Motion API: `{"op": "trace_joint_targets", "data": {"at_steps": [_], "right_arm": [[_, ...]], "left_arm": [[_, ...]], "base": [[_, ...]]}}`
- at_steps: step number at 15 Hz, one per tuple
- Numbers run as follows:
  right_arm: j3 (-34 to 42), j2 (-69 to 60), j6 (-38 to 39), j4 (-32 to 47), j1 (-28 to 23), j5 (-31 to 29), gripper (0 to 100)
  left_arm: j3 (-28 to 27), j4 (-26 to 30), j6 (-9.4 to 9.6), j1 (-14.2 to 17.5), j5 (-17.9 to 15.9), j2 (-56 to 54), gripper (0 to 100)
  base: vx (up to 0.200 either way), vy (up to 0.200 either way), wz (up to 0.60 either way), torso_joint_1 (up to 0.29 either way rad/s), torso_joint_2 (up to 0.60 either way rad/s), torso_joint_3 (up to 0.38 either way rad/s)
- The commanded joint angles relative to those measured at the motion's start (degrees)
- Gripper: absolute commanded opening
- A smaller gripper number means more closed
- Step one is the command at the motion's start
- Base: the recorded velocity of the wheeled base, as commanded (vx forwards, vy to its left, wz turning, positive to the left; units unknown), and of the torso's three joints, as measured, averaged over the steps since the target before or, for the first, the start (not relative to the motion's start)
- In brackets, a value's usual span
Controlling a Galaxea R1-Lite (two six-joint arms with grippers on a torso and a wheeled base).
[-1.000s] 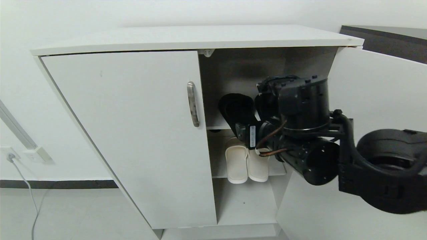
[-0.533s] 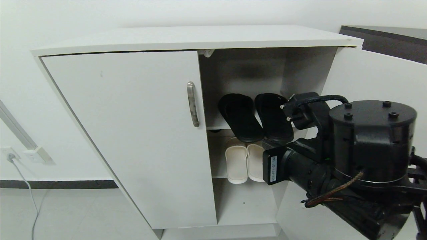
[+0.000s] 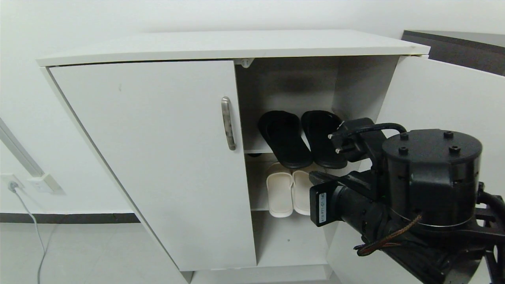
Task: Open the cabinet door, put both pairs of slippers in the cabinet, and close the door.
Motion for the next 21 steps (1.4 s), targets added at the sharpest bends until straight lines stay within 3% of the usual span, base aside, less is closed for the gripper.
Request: {"op": "trace_joint_targets", "data": {"at_steps": [1, 15, 21], "right_arm": [[0.0, 0.8, 0.0, 0.0, 0.0, 0.0, 0], [2.8, 0.8, -0.3, -2.1, -0.9, 0.1, 0], [3.0, 1.1, -0.3, -2.1, -0.9, 0.1, 0]], "left_arm": [[0.0, 0.0, -0.08, 0.0, 0.0, 0.1, 0], [0.0, 0.0, -0.17, 0.0, 0.0, 0.1, 0], [0.0, 0.0, -0.17, 0.0, 0.0, 0.1, 0]], "base": [[0.0, 0.0, 0.0, 0.0, 0.0, 0.0], [-0.186, 0.0, 0.0, 0.002, 0.0, 0.002], [0.0, 0.0, 0.0, 0.0, 0.0, 0.0]]}}
